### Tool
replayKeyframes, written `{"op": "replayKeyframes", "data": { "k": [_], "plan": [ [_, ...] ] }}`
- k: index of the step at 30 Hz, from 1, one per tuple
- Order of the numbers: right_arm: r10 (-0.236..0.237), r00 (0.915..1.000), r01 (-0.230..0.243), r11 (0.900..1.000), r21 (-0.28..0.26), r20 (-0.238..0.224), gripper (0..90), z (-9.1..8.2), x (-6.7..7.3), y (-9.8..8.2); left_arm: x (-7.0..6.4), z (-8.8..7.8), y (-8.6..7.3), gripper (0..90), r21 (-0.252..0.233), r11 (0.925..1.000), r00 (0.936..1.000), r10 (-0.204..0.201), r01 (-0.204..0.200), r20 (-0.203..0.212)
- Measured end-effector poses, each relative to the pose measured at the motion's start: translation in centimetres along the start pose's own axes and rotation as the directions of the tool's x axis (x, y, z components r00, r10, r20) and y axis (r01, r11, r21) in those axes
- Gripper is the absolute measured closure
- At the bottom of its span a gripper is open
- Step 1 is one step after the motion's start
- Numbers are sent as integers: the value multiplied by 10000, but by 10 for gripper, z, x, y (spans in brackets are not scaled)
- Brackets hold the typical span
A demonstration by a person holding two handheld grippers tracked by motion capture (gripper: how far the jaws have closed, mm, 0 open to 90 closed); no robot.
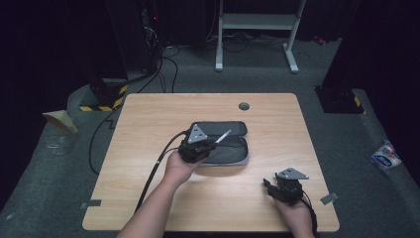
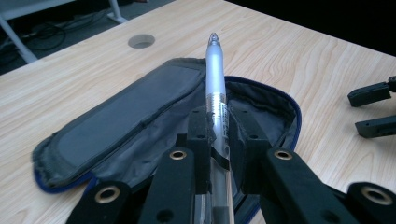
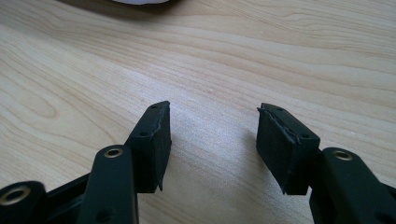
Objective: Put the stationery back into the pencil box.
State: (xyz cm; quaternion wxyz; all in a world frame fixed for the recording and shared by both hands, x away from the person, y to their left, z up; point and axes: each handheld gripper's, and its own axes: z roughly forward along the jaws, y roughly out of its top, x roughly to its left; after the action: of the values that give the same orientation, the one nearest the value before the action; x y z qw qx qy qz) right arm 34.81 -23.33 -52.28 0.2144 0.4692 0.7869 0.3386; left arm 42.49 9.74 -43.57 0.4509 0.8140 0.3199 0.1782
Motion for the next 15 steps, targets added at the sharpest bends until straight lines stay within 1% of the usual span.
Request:
{"op": "replayKeyframes", "data": {
  "k": [1,3,5,7,8,9,15],
  "plan": [
    [1,10000,-1,10000,-3,0,448,0,0,0,0,0,0,789,0,10000,10000,0,0,0],
    [2,10000,-2,10000,-2,-3,448,0,0,0,-1,9,2,789,258,9995,9997,173,-177,143],
    [3,10000,-3,10000,-2,-1,448,0,0,0,-1,14,4,790,360,9991,9994,203,-213,274],
    [1,10000,-1,10000,-2,-3,448,0,0,0,0,20,4,790,404,9992,9990,60,-78,445],
    [1,10000,-1,10000,-2,-3,448,0,0,0,0,20,4,790,404,9992,9990,60,-78,445],
    [3,10000,-3,10000,0,-2,448,0,0,0,1,25,4,790,552,9985,9987,3,-31,507],
    [-23,10000,23,10000,-6,5,449,0,0,0,1,37,1,790,1047,9944,9972,78,-156,748]
  ]
}}
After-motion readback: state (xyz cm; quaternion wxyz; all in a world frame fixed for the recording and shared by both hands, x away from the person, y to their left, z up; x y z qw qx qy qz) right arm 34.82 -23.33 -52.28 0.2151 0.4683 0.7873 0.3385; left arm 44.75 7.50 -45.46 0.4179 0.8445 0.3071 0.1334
